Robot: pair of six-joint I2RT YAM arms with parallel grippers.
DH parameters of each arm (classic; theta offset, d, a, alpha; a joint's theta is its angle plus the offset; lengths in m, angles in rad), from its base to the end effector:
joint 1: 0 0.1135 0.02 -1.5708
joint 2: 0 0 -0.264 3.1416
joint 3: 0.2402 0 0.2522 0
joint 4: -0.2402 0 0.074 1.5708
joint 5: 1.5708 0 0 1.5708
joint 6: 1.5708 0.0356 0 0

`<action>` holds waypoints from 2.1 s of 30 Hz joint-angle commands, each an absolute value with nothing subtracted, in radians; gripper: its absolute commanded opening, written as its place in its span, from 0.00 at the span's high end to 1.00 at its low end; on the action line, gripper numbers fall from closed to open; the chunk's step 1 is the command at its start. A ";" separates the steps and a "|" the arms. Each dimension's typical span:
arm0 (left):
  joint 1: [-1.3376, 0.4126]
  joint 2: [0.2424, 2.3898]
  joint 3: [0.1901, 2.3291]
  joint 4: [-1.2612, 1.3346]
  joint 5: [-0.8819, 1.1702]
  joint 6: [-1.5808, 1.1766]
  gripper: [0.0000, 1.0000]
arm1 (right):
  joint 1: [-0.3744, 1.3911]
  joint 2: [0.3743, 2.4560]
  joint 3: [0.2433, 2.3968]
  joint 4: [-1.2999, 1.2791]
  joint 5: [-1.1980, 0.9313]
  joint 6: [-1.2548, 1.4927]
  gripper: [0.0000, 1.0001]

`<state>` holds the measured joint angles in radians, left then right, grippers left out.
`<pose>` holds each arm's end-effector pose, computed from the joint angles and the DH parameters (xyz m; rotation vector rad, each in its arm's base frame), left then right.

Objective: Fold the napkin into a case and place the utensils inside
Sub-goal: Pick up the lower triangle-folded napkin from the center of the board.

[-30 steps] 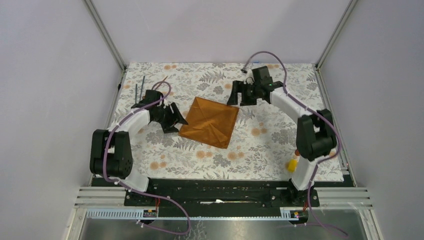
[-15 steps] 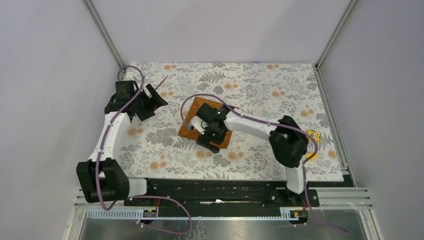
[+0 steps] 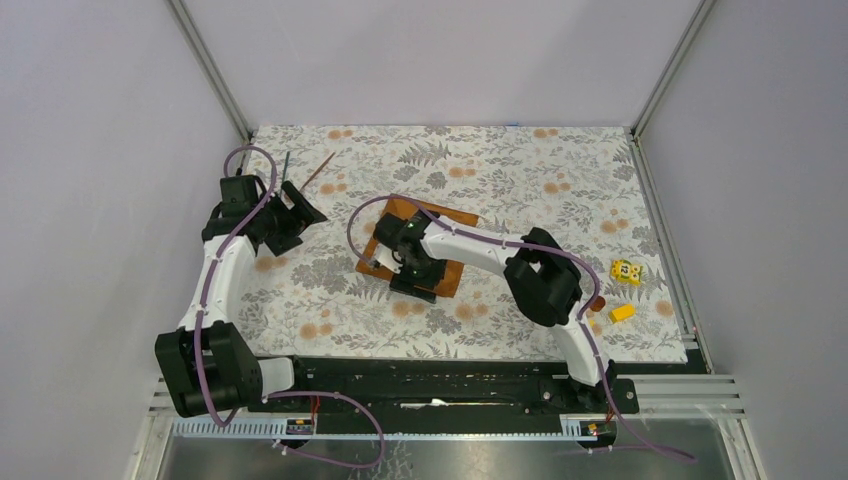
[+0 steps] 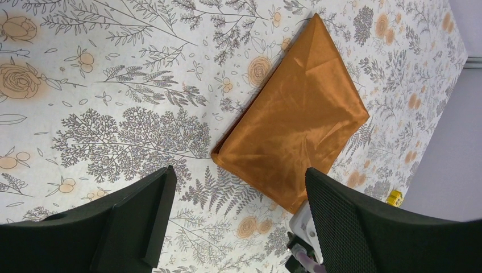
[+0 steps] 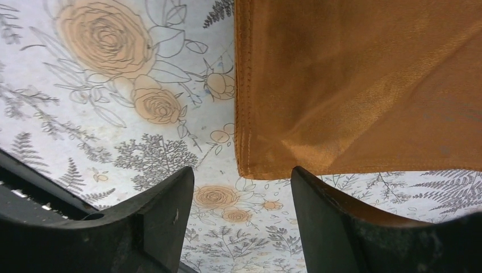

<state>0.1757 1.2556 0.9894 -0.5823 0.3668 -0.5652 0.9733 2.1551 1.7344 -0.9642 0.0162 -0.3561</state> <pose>0.2594 0.0331 0.2775 -0.7217 2.3288 -0.6204 0.2446 0.3585 0.1807 -1.8234 2.3304 0.0609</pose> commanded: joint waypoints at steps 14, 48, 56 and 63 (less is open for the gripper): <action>0.193 1.241 0.982 -0.523 0.421 -0.551 0.10 | 0.971 2.218 1.722 -0.968 0.099 -0.374 0.36; 0.200 1.273 0.613 -0.233 0.747 -0.764 0.05 | 0.914 2.024 1.456 -0.705 -0.291 -0.232 1.00; 0.194 1.141 0.357 -0.008 0.724 -1.011 0.01 | 0.852 1.909 1.316 -0.579 -0.403 -0.134 1.00; 0.124 1.221 0.295 0.159 0.719 -1.101 0.01 | 0.799 1.815 1.284 -0.545 -0.477 -0.108 1.00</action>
<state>0.1711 1.1862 0.3241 -0.0303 0.6937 -1.0054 0.8223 1.9057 1.2835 -0.5922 -0.3965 -0.1387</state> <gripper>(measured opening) 0.987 0.033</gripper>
